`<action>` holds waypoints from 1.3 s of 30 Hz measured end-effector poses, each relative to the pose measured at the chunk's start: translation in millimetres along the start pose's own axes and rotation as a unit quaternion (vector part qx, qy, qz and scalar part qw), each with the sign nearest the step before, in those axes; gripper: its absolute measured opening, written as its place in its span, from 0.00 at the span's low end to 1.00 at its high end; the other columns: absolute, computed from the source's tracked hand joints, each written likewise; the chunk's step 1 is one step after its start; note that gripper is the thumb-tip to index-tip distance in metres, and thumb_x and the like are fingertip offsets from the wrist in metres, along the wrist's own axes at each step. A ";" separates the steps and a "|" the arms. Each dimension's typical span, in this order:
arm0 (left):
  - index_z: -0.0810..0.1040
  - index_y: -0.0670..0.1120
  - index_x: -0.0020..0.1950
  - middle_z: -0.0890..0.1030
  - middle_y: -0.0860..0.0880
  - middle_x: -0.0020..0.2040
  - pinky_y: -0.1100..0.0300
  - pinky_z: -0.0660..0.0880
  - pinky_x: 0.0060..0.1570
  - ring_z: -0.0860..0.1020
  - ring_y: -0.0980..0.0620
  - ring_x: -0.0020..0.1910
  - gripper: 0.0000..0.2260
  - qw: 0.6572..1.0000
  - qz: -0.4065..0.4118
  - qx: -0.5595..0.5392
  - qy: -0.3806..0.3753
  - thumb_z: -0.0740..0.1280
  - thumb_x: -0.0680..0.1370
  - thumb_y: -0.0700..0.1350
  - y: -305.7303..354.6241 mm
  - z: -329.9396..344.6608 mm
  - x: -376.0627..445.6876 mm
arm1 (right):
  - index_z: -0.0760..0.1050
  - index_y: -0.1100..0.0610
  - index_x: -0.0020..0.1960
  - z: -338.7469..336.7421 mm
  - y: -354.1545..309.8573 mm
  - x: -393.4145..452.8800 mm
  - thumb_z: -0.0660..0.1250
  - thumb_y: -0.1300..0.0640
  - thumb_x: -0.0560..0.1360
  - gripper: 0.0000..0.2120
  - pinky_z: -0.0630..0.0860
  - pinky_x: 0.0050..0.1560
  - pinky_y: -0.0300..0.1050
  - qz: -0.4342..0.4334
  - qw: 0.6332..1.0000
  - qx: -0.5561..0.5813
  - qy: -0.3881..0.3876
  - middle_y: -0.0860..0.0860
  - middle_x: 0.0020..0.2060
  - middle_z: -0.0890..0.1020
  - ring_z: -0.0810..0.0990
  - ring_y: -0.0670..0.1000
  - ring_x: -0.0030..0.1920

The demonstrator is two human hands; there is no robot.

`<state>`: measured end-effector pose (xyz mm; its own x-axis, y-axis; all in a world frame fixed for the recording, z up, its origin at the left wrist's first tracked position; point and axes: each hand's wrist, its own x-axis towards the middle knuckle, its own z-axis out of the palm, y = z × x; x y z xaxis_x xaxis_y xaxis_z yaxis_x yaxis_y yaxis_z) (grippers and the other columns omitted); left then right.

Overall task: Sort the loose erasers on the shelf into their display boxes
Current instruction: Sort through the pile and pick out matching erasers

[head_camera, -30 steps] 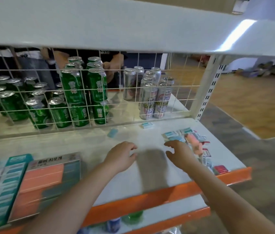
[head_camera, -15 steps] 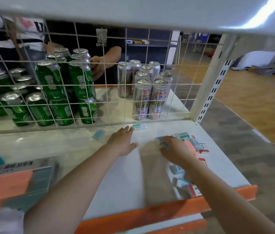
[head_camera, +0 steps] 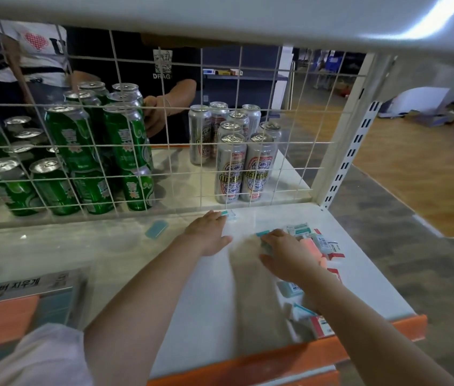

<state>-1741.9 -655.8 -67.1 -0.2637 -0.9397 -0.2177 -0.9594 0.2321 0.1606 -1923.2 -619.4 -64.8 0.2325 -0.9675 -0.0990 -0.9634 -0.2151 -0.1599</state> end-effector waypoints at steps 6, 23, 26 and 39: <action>0.61 0.44 0.73 0.62 0.45 0.71 0.54 0.64 0.65 0.63 0.47 0.70 0.24 1.000 0.001 0.008 0.018 0.56 0.80 0.54 -7.7 -2.5 -22.0 | 0.72 0.59 0.59 6.0 -14.8 -0.7 0.59 0.54 0.76 0.14 0.70 0.48 0.42 -0.016 1.000 -0.001 -0.006 0.54 0.59 0.72 0.75 0.57 0.56; 0.66 0.43 0.69 0.64 0.44 0.65 0.53 0.65 0.61 0.66 0.44 0.63 0.23 0.997 0.037 0.069 0.016 0.56 0.79 0.57 -36.2 21.5 -132.8 | 0.71 0.54 0.66 30.6 -70.5 -49.9 0.59 0.58 0.75 0.19 0.71 0.54 0.43 -0.040 0.997 0.044 0.057 0.51 0.61 0.73 0.72 0.53 0.62; 0.70 0.44 0.65 0.66 0.45 0.63 0.54 0.67 0.59 0.68 0.45 0.62 0.20 0.998 0.037 0.038 0.022 0.57 0.79 0.55 -36.1 26.0 -147.0 | 0.73 0.54 0.64 34.1 -73.9 -63.3 0.59 0.58 0.75 0.18 0.71 0.54 0.43 -0.044 0.996 0.036 0.066 0.51 0.60 0.74 0.72 0.52 0.62; 0.59 0.50 0.75 0.59 0.51 0.75 0.61 0.53 0.72 0.59 0.49 0.73 0.24 0.993 0.045 -0.099 -0.053 0.60 0.79 0.42 -67.7 20.3 -120.8 | 0.75 0.63 0.59 24.0 -65.0 -51.1 0.62 0.59 0.75 0.15 0.70 0.56 0.46 0.009 0.993 0.118 -0.014 0.59 0.57 0.75 0.74 0.59 0.57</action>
<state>-1647.2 -552.9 -71.2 -0.3657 -0.8837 -0.2921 -0.8959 0.2491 0.3678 -1869.2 -552.8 -72.9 0.2227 -0.9660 -0.1312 -0.9098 -0.1576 -0.3841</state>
